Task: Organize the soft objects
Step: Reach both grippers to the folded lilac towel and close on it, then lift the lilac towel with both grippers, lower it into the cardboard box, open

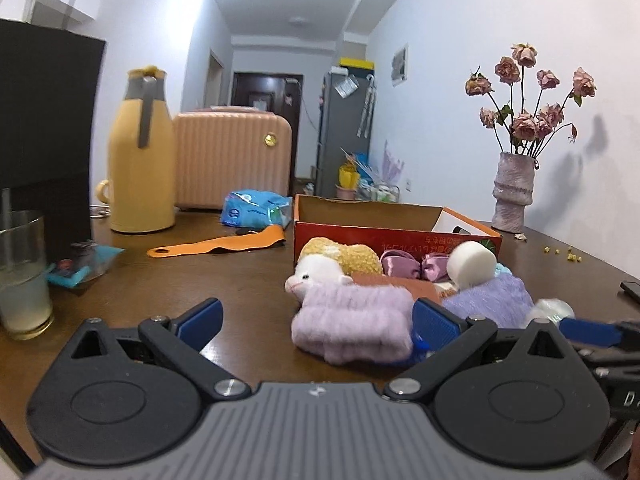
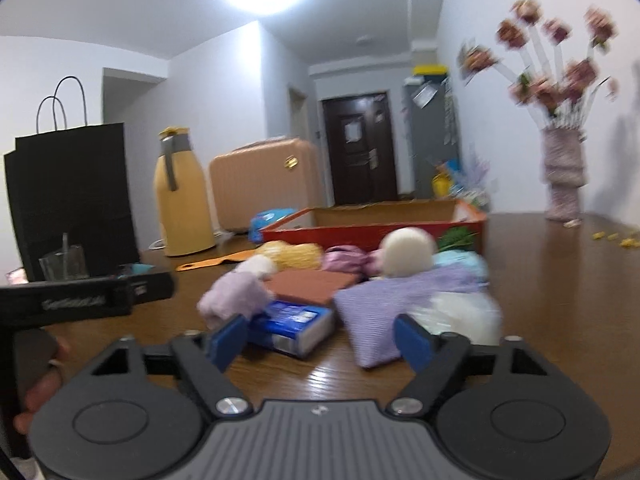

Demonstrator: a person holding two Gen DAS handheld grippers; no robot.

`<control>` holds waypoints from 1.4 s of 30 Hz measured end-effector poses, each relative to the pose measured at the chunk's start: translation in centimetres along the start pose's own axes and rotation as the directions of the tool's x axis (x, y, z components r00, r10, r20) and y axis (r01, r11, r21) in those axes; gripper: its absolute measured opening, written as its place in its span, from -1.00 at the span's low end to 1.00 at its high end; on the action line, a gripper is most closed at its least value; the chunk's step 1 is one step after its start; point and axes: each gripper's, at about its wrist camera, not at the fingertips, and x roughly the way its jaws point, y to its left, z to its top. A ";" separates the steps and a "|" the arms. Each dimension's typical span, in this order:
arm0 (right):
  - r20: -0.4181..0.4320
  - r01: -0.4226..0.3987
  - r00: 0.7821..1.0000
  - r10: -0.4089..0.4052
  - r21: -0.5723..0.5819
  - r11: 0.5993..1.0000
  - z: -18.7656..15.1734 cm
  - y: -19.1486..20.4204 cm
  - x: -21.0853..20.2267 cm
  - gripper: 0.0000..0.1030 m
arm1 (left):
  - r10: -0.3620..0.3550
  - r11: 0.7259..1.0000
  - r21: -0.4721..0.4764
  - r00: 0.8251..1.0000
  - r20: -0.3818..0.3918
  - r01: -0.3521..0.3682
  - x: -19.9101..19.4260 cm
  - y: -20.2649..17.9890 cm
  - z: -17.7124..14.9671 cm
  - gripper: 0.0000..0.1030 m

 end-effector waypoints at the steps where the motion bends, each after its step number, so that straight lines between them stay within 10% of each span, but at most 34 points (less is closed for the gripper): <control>1: -0.012 -0.036 0.999 0.037 0.018 0.999 0.5 0.2 1.0 0.34 | -0.012 1.000 0.005 1.000 -0.014 0.012 1.0 0.4 0.6 1.00; 7: -0.052 -0.150 0.987 0.152 0.047 0.988 2.5 2.1 6.1 0.11 | -0.124 0.992 0.002 0.981 -0.152 0.126 7.1 3.4 2.4 0.69; 12: -0.095 -0.172 0.979 0.178 0.065 0.983 2.7 3.2 9.8 -0.22 | -0.316 0.945 -0.186 0.901 -0.298 0.270 12.0 6.4 1.9 0.25; 14: -0.139 -0.159 0.975 0.171 0.093 0.983 2.3 3.0 11.2 -0.47 | -0.380 0.916 -0.253 0.874 -0.302 0.311 12.7 7.1 1.4 -0.21; 22: -0.125 -0.284 0.948 0.293 0.086 0.955 3.7 0.5 6.2 -0.61 | -0.434 0.883 -0.307 0.868 -0.241 0.356 5.2 5.3 1.9 -0.49; 29: -0.289 -0.135 0.940 0.182 0.175 0.975 0.7 -3.7 2.2 -0.60 | -0.454 0.883 -0.295 0.826 -0.335 0.366 2.8 -0.5 -1.5 -0.39; 42: -0.297 -0.232 0.914 0.278 0.183 0.955 -0.5 -0.9 2.7 -0.63 | -0.347 0.927 -0.278 0.853 -0.390 0.250 -0.7 1.7 -2.1 -0.59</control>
